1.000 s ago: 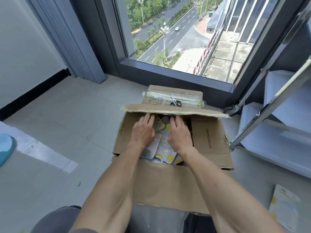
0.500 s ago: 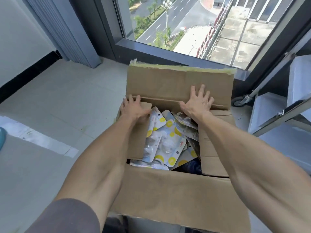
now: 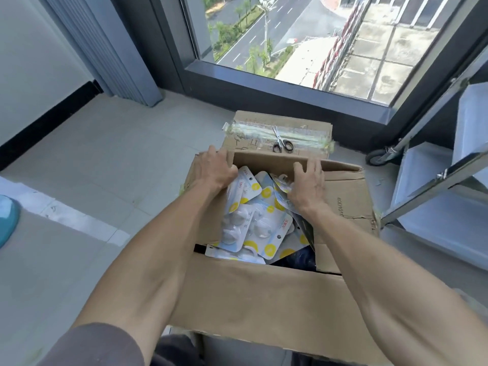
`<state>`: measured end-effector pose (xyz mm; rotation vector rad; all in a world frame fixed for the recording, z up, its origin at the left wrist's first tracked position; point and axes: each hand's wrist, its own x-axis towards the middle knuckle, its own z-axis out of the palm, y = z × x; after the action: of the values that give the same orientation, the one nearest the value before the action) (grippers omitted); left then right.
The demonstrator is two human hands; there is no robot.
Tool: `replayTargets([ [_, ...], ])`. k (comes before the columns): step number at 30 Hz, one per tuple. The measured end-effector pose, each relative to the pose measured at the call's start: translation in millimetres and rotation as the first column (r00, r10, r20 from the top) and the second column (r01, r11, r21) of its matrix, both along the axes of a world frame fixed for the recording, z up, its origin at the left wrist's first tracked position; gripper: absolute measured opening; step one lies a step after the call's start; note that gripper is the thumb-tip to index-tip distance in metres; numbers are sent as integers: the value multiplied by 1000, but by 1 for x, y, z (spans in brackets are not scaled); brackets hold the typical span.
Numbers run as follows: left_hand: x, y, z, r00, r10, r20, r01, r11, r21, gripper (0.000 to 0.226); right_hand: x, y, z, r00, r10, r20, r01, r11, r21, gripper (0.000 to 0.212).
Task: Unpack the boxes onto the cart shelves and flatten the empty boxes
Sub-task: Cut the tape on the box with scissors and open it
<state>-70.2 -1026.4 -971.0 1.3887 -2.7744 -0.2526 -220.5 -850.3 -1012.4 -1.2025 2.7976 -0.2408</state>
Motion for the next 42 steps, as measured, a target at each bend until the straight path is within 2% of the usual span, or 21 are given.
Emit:
replayTargets([
  [2,1,11,17,999,-46,-4,45,991,-126,28,6,22,10,979,193,-67,-182,974,137,28],
  [5,-3,33,42,965,70,254,23,937,-348,41,19,37,37,969,245,13,-233,900,369,26],
  [8,11,64,48,871,53,489,189,881,-433,40,55,31,66,971,226,-78,-116,730,673,23],
  [10,28,82,44,784,-12,621,300,883,-361,35,78,24,79,993,63,-99,37,630,775,25],
  [12,45,91,47,744,30,668,252,913,-321,36,84,30,79,992,-113,-62,121,657,744,36],
  [15,66,84,65,749,174,640,58,944,-325,46,68,52,88,968,-172,-181,250,642,725,44],
  [16,77,78,70,751,215,625,-43,959,-279,44,58,61,88,952,-239,-191,305,685,662,47],
  [17,90,70,71,761,215,612,-125,974,-188,41,51,70,91,940,-310,-141,321,668,672,51],
  [18,103,61,66,792,176,585,-173,983,-62,36,46,78,95,931,-365,-24,288,692,662,51],
  [19,116,57,62,820,136,556,-207,976,67,33,41,86,96,948,-317,-1,239,710,663,48],
  [21,134,65,58,842,106,529,-270,932,243,32,33,101,94,910,-413,31,303,716,629,47],
  [24,143,66,37,854,136,501,-358,854,377,36,15,116,81,811,-580,72,428,673,603,70],
  [26,144,58,22,853,198,482,-419,812,407,34,12,111,71,779,-622,83,478,674,563,71],
  [28,140,50,6,826,283,487,-486,795,362,44,16,96,62,856,-516,39,428,749,506,57],
  [30,126,46,-5,802,425,419,-522,840,147,69,23,77,47,953,-294,77,259,917,305,40],
  [31,113,48,-6,843,409,349,-437,900,2,73,26,66,37,980,-171,98,152,973,173,34],
  [33,80,53,-5,959,153,238,-125,984,-131,58,34,38,22,972,-12,235,10,1000,7,31],
  [35,42,61,-11,989,36,141,-34,999,-16,38,32,15,12,938,-7,346,26,998,-52,32],
  [38,7,59,-32,929,343,138,-368,897,247,47,18,-10,-14,883,-112,457,171,981,-89,34],
  [40,2,55,-49,878,455,151,-479,827,294,55,9,-14,-29,858,-143,494,213,973,-88,34],
  [42,3,48,-60,869,486,88,-491,832,257,55,3,-15,-39,817,-196,543,278,958,-72,30],
])
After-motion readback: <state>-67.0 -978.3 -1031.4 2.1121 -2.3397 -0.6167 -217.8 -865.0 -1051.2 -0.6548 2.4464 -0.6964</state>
